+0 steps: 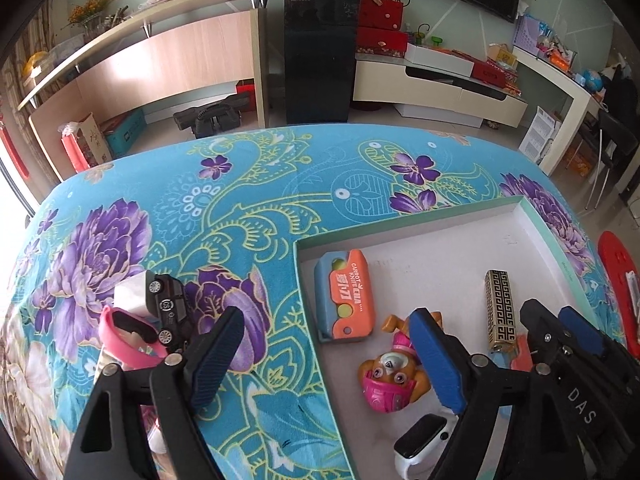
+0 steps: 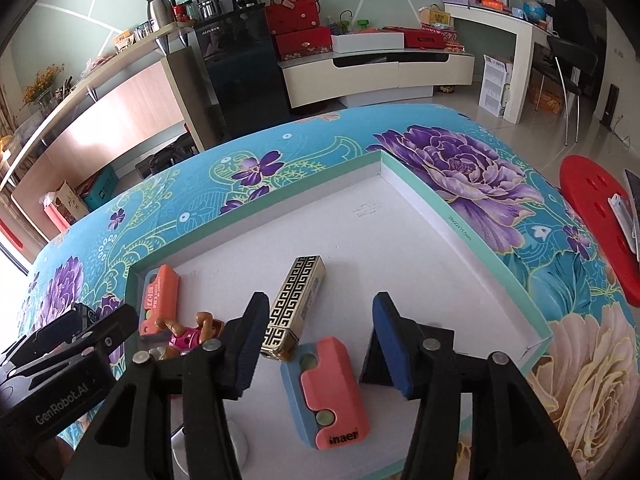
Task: Organize rigid objects
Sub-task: 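Carry the carrot knife and strip into the tray while both grippers open to release, then withdraw both grippers from the tray back toward the pile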
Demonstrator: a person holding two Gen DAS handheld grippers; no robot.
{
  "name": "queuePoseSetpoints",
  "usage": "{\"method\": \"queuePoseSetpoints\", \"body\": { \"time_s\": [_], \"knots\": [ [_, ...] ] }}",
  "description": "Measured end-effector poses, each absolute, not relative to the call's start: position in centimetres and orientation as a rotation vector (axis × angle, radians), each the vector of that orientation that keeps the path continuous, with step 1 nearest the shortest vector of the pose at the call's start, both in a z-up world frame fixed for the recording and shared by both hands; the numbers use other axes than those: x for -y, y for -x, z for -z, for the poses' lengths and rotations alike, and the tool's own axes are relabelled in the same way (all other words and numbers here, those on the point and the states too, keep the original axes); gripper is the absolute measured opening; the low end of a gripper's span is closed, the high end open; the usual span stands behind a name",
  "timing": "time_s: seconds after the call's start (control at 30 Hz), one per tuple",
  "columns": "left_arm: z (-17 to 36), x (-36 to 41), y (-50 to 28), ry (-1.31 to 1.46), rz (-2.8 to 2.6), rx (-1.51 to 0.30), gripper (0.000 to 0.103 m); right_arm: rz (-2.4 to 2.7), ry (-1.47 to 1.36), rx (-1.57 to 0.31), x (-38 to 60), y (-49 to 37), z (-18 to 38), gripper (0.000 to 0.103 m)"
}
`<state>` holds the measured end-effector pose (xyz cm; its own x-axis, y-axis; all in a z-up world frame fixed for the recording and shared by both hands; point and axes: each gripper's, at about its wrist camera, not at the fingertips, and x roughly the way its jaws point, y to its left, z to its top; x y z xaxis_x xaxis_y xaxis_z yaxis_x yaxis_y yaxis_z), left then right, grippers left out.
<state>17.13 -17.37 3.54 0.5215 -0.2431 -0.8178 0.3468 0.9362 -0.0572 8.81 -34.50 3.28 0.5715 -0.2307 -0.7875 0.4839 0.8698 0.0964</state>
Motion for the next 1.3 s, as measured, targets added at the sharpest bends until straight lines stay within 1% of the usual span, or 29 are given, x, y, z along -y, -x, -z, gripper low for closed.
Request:
{"method": "queuePoseSetpoints", "body": {
  "time_s": [0.07,0.13,0.23,0.3,0.37,0.5,0.57,1.1,1.3],
  "knots": [
    [-3.6,16.7,-16.9,-0.122,0.33,-0.953,0.098,0.448,-0.305,-0.878,34.5,-8.7,-3.4,0.07],
    [-3.7,16.0,-16.8,-0.123,0.305,-0.944,0.102,0.466,-0.292,-0.888,34.5,-8.5,-3.4,0.071],
    [-3.5,15.0,-16.7,-0.122,0.278,-0.946,0.102,0.47,-0.288,-0.9,34.4,-8.4,-3.4,0.072],
    [-3.3,14.5,-16.5,-0.123,0.266,-0.948,0.103,0.48,-0.271,-0.905,34.2,-8.4,-3.5,0.074],
    [-3.1,14.0,-16.3,-0.133,0.252,-0.951,0.103,0.491,-0.256,-0.906,34.1,-8.3,-3.6,0.081],
    [-2.5,12.9,-15.8,-0.144,0.221,-0.961,0.103,0.485,-0.258,-0.906,33.5,-8.2,-3.8,0.082],
    [-2.5,12.2,-15.7,-0.134,0.209,-0.964,0.103,0.486,-0.249,-0.904,33.1,-8.2,-4.0,0.087],
    [-4.1,3.2,-15.1,-0.033,0.038,-0.942,0.103,0.377,-0.237,-0.848,28.7,-9.2,-5.4,0.088],
    [-4.6,-0.4,-14.8,-0.003,-0.046,-0.928,0.103,0.28,-0.245,-0.855,25.8,-10.3,-5.2,0.088]
  ]
}}
